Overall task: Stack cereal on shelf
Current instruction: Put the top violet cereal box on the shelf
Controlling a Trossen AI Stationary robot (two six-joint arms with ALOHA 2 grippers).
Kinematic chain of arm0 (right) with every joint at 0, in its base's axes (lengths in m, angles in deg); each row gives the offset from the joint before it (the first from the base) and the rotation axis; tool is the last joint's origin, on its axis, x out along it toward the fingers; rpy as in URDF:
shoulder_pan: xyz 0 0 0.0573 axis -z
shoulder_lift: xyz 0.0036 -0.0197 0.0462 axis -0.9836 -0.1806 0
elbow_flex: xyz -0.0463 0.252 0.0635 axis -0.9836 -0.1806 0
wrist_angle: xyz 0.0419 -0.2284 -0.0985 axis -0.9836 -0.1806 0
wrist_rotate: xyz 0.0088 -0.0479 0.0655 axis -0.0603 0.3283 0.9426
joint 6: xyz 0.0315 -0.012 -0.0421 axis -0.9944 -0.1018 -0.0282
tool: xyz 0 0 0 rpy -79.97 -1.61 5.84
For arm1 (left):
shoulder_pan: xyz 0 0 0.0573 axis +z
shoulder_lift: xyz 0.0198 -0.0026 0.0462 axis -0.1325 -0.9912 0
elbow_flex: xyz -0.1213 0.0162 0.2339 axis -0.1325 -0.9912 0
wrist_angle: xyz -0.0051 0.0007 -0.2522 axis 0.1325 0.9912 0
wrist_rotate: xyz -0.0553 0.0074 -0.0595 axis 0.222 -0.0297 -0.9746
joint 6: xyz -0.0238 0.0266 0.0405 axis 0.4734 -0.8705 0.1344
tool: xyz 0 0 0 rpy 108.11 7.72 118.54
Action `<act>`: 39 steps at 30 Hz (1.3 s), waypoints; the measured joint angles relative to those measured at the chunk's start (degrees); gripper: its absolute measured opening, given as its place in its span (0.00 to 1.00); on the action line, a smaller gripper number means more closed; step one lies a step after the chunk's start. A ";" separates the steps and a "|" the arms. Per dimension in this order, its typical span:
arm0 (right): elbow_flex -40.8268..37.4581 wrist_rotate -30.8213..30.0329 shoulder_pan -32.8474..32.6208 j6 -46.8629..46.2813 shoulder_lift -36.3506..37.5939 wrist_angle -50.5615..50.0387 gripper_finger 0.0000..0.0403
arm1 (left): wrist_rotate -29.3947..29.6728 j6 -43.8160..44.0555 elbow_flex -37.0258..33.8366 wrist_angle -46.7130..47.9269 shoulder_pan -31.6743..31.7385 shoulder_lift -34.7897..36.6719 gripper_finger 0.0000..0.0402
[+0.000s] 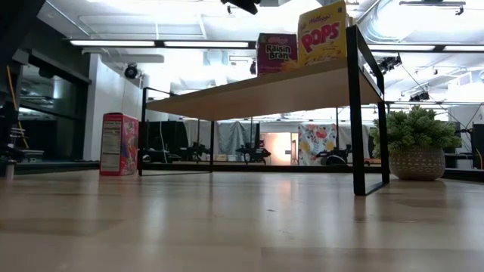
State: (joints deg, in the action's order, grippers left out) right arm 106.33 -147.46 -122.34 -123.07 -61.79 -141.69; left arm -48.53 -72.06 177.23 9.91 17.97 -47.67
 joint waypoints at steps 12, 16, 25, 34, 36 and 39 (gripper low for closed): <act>0.00 1.35 -0.02 0.37 0.00 0.18 0.00 | -4.30 4.87 -41.28 -31.71 -0.19 19.84 0.04; 0.00 1.27 -0.02 2.07 0.00 0.43 0.00 | -4.46 11.04 -64.75 -53.68 -0.22 31.09 0.01; 0.00 -0.20 0.00 2.58 0.00 0.50 0.00 | -4.65 26.71 -90.46 -92.90 -4.77 31.67 0.00; 0.00 -0.46 0.00 2.12 -0.07 0.80 0.00 | 3.03 24.36 -84.26 -94.91 -7.33 20.07 0.00; 0.00 -0.46 0.00 2.12 -0.07 0.83 0.00 | 5.26 23.46 -83.16 -94.67 -6.94 19.09 0.00; 0.00 -0.46 0.00 2.14 -0.07 0.83 0.00 | 7.33 22.45 -82.52 -94.29 -6.14 18.54 0.00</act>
State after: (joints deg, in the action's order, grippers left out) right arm 106.33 -147.92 -122.34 -120.93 -61.86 -140.86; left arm -41.20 -49.61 94.71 -84.38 11.83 -29.13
